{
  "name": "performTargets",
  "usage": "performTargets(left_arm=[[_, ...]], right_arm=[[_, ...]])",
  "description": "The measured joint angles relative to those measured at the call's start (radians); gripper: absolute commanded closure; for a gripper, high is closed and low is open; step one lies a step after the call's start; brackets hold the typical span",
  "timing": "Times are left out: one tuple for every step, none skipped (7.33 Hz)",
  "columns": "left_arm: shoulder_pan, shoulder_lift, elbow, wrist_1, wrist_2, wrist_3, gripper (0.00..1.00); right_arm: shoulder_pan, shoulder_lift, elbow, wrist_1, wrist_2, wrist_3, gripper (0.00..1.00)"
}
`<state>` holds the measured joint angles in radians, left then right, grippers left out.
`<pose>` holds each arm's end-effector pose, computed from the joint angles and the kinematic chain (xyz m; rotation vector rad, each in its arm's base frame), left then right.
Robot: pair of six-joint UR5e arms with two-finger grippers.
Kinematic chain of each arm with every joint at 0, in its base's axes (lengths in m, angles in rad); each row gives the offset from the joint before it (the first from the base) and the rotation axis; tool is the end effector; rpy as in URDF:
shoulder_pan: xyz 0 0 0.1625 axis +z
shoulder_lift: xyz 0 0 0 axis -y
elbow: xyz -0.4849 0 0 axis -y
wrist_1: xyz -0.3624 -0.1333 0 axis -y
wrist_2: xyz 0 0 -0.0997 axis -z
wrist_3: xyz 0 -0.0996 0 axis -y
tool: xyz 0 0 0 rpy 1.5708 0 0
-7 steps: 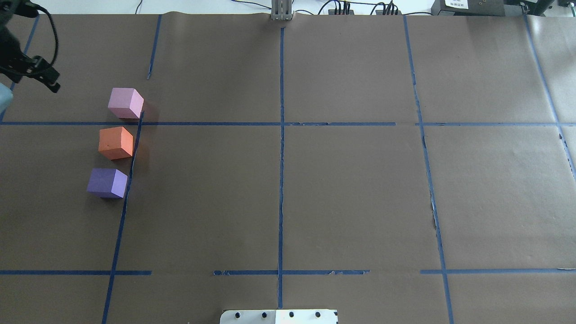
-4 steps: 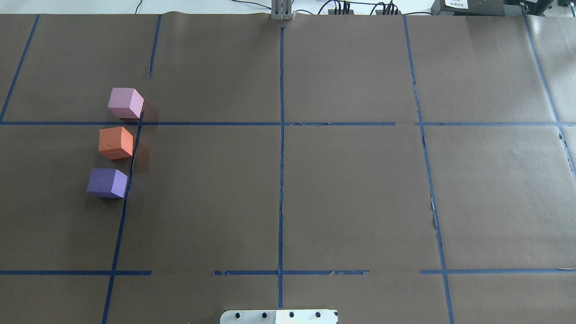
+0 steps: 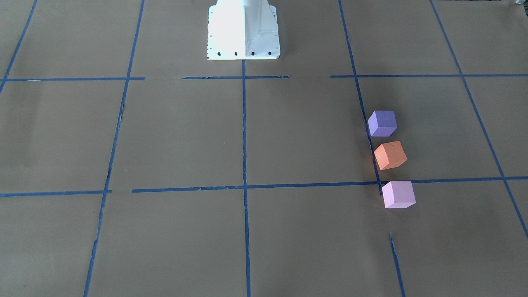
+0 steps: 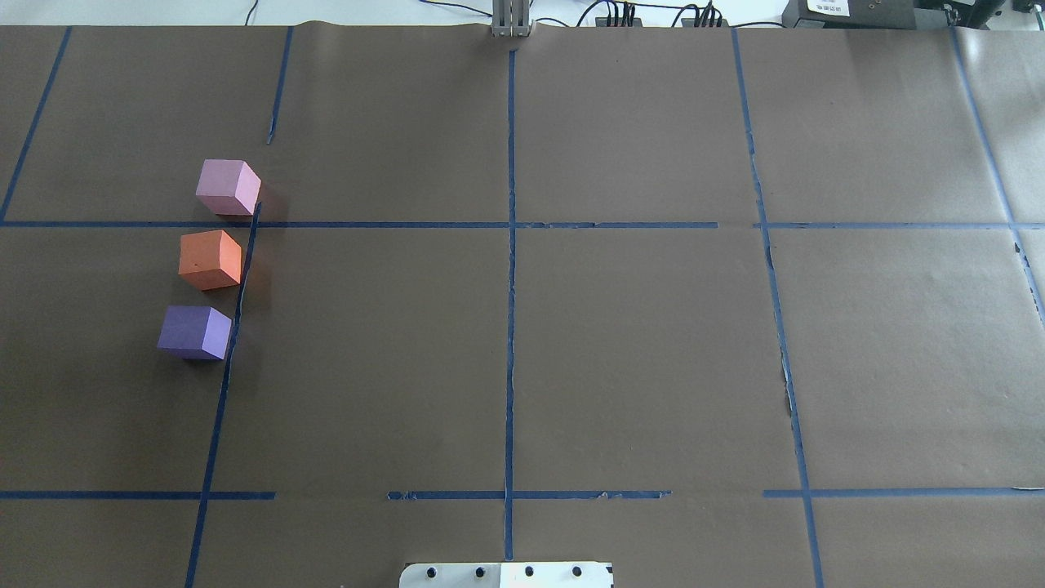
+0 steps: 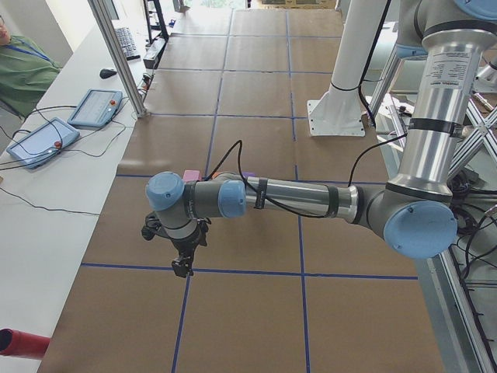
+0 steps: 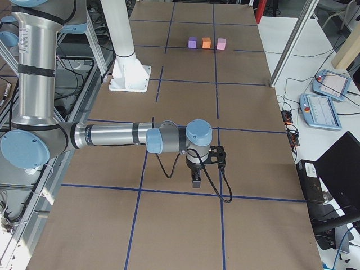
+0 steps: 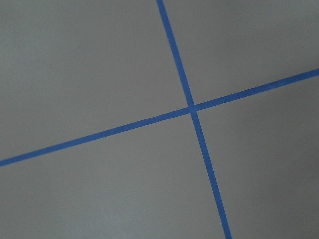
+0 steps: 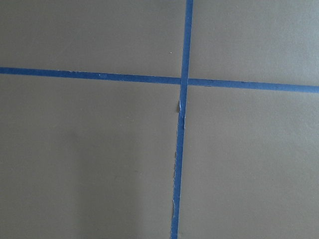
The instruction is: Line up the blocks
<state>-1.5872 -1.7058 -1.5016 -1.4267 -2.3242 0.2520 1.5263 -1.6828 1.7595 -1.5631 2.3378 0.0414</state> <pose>-0.0737 -0.5195 0.6994 0.0269 0.7575 0.1947 0.0458 -0.4150 0.6796 0.0472 -0.7693 -0.0353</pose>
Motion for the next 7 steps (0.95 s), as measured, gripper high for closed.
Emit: performTargets(left_arm=[[-0.001,0.004,0.002,-0.017,-0.010,-0.018,0.00],[-0.001,0.005,0.004,-0.032,-0.011,-0.027,0.00],[-0.001,0.005,0.005,-0.043,-0.010,-0.031,0.00],[-0.001,0.007,0.002,-0.048,-0.009,-0.032,0.00],[-0.001,0.008,-0.001,-0.049,-0.009,-0.032,0.00],[0.000,0.008,-0.003,-0.050,-0.009,-0.032,0.00],[0.000,0.009,-0.004,-0.050,-0.008,-0.031,0.00]], right_arm=[[0.000,0.000,0.000,0.000,0.000,0.000,0.00],[0.000,0.000,0.000,0.000,0.000,0.000,0.00],[0.000,0.000,0.000,0.000,0.000,0.000,0.00],[0.000,0.000,0.000,0.000,0.000,0.000,0.00],[0.000,0.000,0.000,0.000,0.000,0.000,0.00],[0.000,0.000,0.000,0.000,0.000,0.000,0.00],[0.000,0.000,0.000,0.000,0.000,0.000,0.00]])
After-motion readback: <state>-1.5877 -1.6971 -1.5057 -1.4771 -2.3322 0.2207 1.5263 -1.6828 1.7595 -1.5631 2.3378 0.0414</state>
